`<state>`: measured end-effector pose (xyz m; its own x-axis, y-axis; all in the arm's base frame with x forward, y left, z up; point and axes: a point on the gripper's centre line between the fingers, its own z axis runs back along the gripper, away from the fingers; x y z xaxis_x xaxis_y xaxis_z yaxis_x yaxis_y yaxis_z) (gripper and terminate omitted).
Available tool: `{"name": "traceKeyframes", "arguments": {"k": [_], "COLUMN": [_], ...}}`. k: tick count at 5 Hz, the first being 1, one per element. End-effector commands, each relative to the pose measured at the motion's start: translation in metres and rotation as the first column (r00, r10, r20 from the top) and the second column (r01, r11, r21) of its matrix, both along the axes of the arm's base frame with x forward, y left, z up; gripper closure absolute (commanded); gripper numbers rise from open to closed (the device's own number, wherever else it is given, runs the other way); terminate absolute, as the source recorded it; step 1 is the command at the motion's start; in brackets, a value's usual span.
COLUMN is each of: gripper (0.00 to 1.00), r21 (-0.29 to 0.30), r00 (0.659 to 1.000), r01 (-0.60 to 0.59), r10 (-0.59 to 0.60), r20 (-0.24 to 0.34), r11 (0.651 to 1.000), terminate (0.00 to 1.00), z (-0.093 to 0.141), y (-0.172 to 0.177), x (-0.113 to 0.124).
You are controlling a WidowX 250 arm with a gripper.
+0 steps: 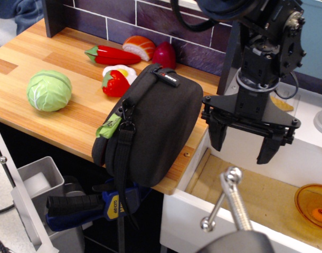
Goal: Zip zipper bag
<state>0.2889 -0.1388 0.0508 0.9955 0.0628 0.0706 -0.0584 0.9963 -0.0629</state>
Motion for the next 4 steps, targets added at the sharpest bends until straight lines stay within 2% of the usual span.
{"name": "traceKeyframes", "arguments": {"k": [1,2,3,4], "gripper": [0.00,0.00,0.00,0.00], "r21": [0.000,-0.059,-0.087,-0.103], "r00": [1.000,0.999,0.997,0.992], "r01": [0.000,0.037,0.076,0.118], "r10": [0.000,-0.037,-0.076,-0.121], "r20": [0.000,0.002,0.004,-0.023], "r11": [1.000,0.998,0.993,0.988], "terminate": [0.00,0.00,0.00,0.00], "z": [0.000,0.034,0.065,0.092], "y": [0.000,0.013,0.036,0.062], "x": [0.000,-0.024,-0.041,-0.049]}}
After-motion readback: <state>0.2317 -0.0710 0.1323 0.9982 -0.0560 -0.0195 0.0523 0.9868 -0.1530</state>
